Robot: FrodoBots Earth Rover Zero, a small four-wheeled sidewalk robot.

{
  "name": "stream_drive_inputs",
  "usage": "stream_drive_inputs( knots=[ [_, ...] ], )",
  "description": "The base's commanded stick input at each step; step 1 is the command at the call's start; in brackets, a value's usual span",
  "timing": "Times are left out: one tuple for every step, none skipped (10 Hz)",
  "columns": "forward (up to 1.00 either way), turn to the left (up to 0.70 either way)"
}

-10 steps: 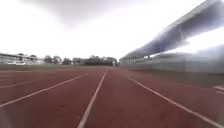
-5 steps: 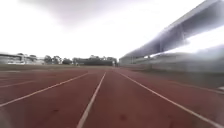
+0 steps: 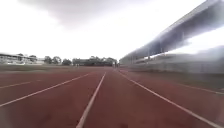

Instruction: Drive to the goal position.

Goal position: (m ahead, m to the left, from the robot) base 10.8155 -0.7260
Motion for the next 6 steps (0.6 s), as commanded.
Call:
stream_drive_inputs(
  knots=[
    [0.45,0.0],
    [0.45,0.0],
    [0.45,0.0],
    [0.45,0.0],
    [0.45,0.0],
    [0.45,0.0]
  ],
)
